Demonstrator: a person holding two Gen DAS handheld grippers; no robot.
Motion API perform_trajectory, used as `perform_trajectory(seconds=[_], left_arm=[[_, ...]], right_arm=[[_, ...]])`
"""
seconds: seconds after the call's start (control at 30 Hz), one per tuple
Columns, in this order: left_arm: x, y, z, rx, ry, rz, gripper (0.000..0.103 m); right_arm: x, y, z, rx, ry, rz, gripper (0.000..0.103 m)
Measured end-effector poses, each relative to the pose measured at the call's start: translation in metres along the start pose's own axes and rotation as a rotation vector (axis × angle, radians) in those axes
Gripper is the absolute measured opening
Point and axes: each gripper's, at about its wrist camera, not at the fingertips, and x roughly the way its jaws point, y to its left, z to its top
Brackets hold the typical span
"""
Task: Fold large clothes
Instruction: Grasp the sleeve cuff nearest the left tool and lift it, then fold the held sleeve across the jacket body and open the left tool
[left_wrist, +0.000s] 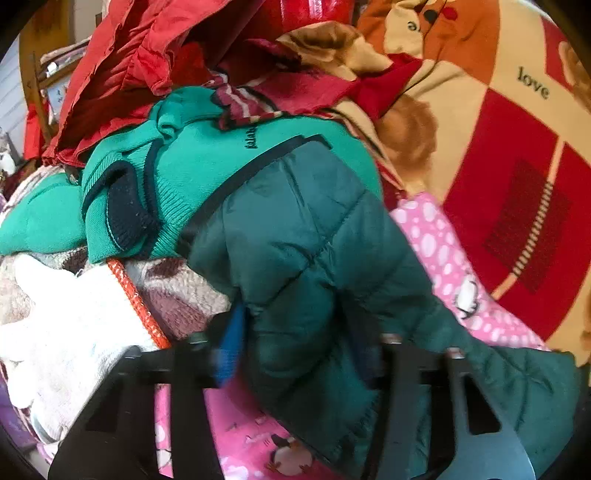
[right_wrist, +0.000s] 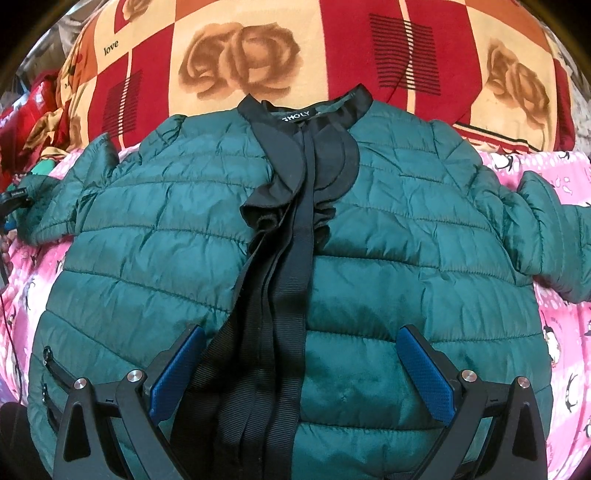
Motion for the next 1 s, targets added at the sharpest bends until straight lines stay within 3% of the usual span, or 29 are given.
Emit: perform_trajectory(seconds=[0.07, 0.13, 0.3, 0.53, 0.8, 1.0], left_arm=[[-0.009, 0.002, -0.002, -0.012, 0.002, -0.049, 0.02], [-0.02, 0.006, -0.004, -0.035, 0.002, -0.099, 0.016], [-0.051, 0.007, -0.011, -0.083, 0.001, -0.207, 0.014], [-0.102, -0.028, -0.038, 0.011, -0.023, -0.324, 0.013], [-0.15, -0.088, -0.081, 0.154, -0.035, -0.36, 0.013], [-0.165, -0.12, -0.108, 0.222, -0.019, -0.387, 0.013]], right_arm=[[0.0, 0.0, 0.0, -0.001, 0.0, -0.002, 0.103], [0.0, 0.0, 0.0, -0.001, 0.0, 0.0, 0.103], [-0.001, 0.0, -0.002, 0.001, -0.004, 0.003, 0.103], [-0.007, -0.002, -0.005, 0.015, -0.014, 0.014, 0.103], [-0.018, -0.01, -0.01, 0.03, -0.034, 0.012, 0.103], [-0.026, -0.022, -0.013, 0.058, -0.049, 0.014, 0.103]])
